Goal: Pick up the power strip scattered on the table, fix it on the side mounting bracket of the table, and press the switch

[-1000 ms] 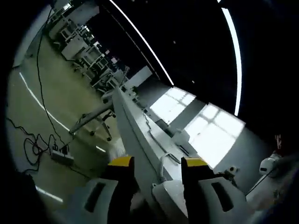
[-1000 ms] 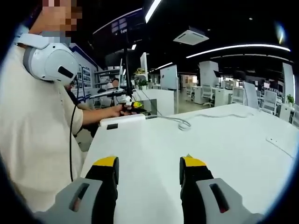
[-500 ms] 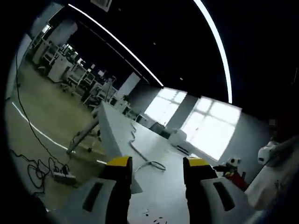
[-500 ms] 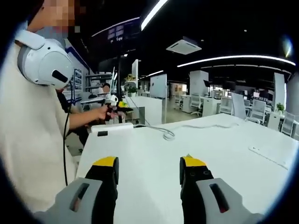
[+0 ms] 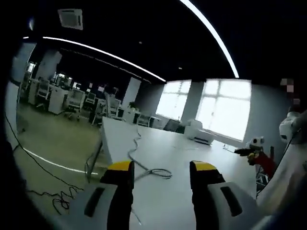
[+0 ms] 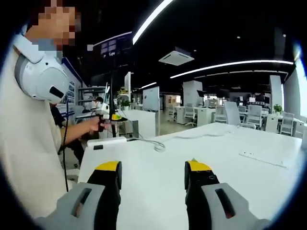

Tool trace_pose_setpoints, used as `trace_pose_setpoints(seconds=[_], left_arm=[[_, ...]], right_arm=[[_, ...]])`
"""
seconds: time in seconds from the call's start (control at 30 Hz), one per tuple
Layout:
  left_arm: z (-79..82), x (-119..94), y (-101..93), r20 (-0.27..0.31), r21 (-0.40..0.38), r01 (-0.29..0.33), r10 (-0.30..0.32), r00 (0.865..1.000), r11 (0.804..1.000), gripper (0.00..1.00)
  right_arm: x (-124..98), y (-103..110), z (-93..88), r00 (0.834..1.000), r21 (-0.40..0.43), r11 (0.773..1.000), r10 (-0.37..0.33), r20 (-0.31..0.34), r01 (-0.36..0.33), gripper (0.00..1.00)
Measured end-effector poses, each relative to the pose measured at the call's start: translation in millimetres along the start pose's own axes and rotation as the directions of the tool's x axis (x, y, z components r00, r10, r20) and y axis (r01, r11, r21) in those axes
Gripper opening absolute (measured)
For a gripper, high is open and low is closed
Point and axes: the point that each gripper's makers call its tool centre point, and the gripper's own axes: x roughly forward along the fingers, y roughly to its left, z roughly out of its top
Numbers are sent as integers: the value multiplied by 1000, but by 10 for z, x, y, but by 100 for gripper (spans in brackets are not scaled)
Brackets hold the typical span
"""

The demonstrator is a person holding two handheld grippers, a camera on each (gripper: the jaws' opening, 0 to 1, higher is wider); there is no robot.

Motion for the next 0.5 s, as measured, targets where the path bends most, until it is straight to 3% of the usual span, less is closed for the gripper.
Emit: trace_pose_setpoints(seconds=[0.27, 0.5], left_arm=[[84, -318, -285, 6, 101, -110, 110, 994, 989, 68], [84, -532, -614, 8, 205, -127, 128, 992, 971, 65]], right_arm=[[-321, -94, -12, 994, 6, 994, -109, 30, 109, 49], [-682, -192, 48, 971, -11, 972, -234, 55, 235, 49]])
